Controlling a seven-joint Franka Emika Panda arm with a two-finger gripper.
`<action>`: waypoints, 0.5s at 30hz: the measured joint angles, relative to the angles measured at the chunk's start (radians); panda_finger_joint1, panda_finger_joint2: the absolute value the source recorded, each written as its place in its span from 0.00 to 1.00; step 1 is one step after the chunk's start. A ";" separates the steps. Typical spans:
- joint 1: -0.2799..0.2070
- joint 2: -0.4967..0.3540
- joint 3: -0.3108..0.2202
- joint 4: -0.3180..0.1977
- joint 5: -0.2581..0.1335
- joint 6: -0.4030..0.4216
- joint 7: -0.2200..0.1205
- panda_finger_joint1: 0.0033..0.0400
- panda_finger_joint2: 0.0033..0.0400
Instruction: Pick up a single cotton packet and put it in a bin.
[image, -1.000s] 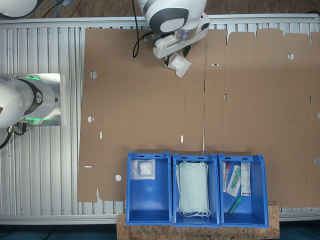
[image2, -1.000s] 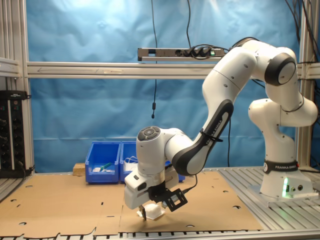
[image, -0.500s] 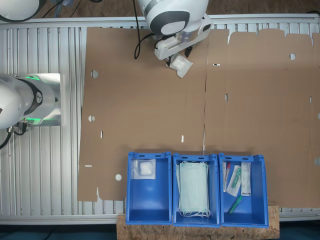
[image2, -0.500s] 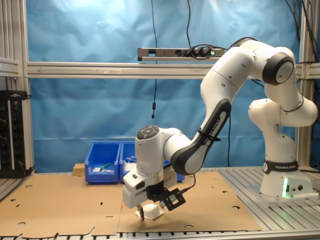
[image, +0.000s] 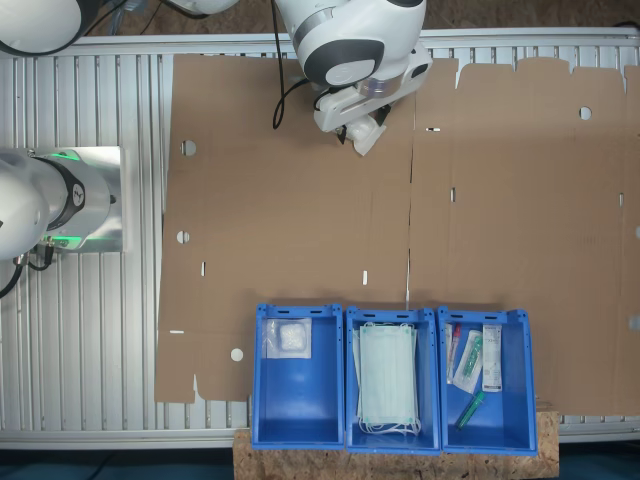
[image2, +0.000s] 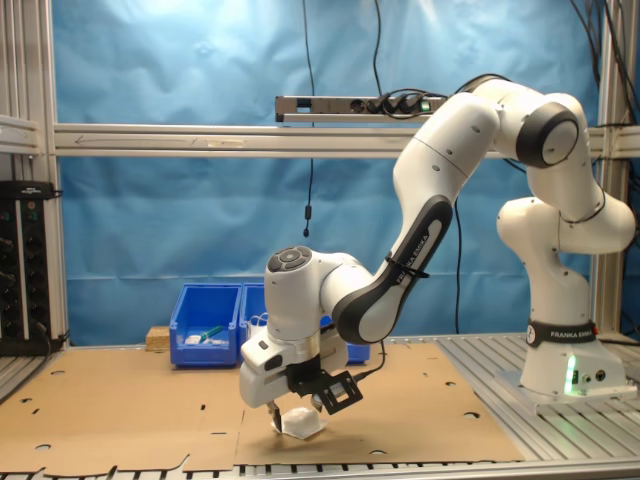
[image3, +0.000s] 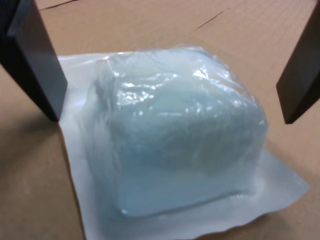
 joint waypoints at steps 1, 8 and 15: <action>-0.002 -0.001 0.000 -0.001 0.000 0.001 0.000 1.00 1.00; -0.012 -0.010 0.000 -0.003 0.000 0.004 0.000 1.00 1.00; -0.014 -0.021 0.002 -0.003 0.000 0.006 0.000 1.00 1.00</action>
